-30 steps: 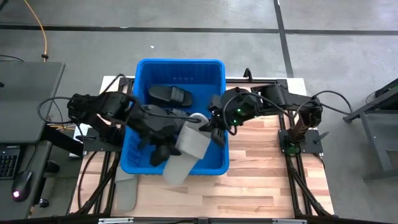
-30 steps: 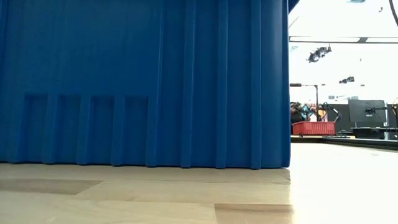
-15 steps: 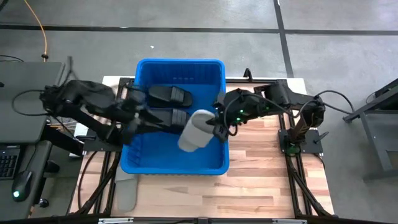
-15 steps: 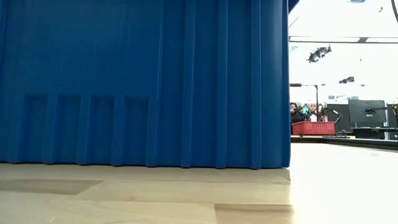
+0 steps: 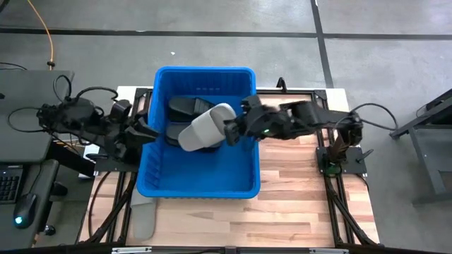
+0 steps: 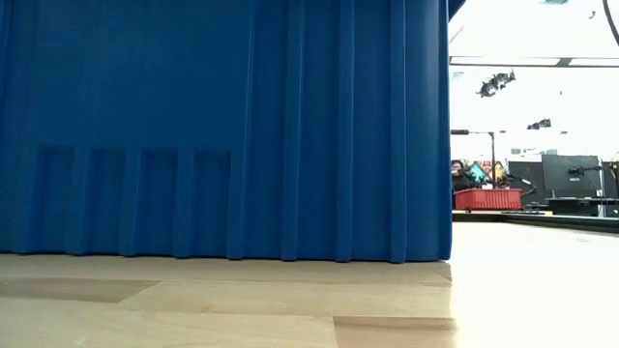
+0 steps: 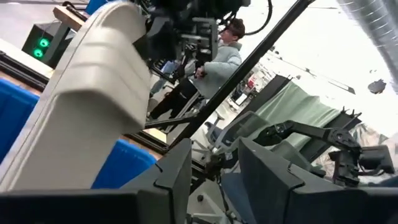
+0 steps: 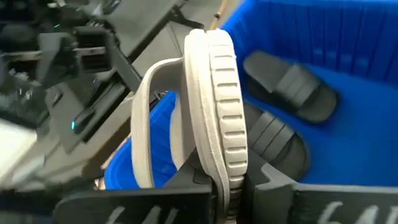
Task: Pick and place slides into bin
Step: Put the right white slide into the blue container
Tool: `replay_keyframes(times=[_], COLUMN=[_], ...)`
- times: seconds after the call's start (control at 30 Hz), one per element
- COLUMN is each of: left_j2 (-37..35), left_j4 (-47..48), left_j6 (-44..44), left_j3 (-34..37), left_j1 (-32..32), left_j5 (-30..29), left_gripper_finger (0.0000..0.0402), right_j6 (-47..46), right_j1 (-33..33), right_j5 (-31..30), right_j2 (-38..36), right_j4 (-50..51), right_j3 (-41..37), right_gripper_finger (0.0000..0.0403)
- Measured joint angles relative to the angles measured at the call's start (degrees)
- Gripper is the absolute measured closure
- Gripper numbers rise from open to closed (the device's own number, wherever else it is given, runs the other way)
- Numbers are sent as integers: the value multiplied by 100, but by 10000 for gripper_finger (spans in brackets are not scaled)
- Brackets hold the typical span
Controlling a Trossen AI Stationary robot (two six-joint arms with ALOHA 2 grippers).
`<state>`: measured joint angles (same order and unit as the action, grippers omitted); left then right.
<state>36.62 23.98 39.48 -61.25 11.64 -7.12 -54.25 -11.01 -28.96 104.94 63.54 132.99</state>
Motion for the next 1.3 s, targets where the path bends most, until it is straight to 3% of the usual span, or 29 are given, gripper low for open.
replay_keyframes(times=[0.23, 0.47, 0.83, 1.1, 1.3], left_j2=[-536, -755, -756, -754, -754], left_j4=[-97, -89, -74, -69, -69], left_j6=[-15, -489, -691, -911, -1094], left_j3=[-37, -229, -449, -451, -451], left_j1=[0, 0, 1, 0, 0], left_j5=[-1, -76, 90, 168, 261], left_gripper_finger=[283, 280, 284, 285, 285], right_j6=[-1529, -2833, -4017, -4481, -4775], right_j1=[-4, 11, 48, 140, 162], right_j5=[-208, 306, 299, 962, 979], right_j2=[707, 1368, 1789, 2151, 2358], right_j4=[-261, -386, -569, -508, -364], right_j3=[0, -7, 0, 0, 0], right_gripper_finger=[403, 403, 403, 403, 403])
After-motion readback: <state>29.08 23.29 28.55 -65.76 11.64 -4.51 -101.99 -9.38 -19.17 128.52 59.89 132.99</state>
